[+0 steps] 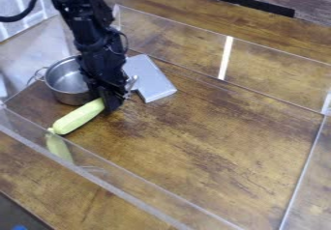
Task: Move the toy knife to the left side of the table
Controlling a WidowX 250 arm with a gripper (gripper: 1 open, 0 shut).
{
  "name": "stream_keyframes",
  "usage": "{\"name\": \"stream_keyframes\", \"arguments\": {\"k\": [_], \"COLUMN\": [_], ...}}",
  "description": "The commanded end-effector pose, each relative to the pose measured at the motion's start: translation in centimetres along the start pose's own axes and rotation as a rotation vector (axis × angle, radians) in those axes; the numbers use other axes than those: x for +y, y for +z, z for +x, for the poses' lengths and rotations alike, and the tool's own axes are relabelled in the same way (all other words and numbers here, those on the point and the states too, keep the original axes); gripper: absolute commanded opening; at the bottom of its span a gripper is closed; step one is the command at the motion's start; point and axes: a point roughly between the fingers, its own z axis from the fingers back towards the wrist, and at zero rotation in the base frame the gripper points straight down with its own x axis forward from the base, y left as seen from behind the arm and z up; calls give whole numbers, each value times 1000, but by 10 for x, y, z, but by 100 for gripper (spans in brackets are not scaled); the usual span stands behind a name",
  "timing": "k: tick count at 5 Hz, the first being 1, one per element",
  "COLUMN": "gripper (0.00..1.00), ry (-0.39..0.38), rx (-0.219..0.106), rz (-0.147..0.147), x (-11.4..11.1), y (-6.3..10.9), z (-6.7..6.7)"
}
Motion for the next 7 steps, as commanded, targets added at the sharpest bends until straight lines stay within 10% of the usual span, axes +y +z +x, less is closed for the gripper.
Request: {"name": "stream_keyframes", "arguments": {"k": [1,7], "gripper": [0,0], "ry": [45,98], "rx": [-56,-53], "rz": [12,-103], "x": [19,31], "y": [20,15], "z": [-2,14]}}
